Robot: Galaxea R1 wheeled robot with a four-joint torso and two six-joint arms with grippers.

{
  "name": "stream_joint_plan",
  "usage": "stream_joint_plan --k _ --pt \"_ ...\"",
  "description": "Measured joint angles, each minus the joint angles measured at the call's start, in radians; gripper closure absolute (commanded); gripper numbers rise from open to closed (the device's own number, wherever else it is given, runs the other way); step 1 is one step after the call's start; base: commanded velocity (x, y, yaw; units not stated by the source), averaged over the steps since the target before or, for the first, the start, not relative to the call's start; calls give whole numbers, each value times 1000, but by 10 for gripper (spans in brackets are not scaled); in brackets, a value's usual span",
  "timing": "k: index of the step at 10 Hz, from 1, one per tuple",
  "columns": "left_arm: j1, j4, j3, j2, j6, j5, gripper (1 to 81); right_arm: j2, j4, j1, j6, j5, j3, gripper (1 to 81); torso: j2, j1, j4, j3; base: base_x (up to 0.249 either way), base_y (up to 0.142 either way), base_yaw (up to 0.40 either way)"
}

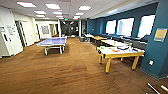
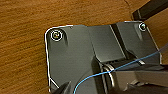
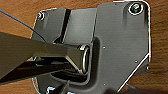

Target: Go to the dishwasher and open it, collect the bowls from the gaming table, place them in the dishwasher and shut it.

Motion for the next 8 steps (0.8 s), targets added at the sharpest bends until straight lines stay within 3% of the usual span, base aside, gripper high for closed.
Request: stream_joint_plan --k 8 --pt "0 0 0 0 0 0 10 -1 0 0 0 0 0 10 0 0 0 0 153 0 0"
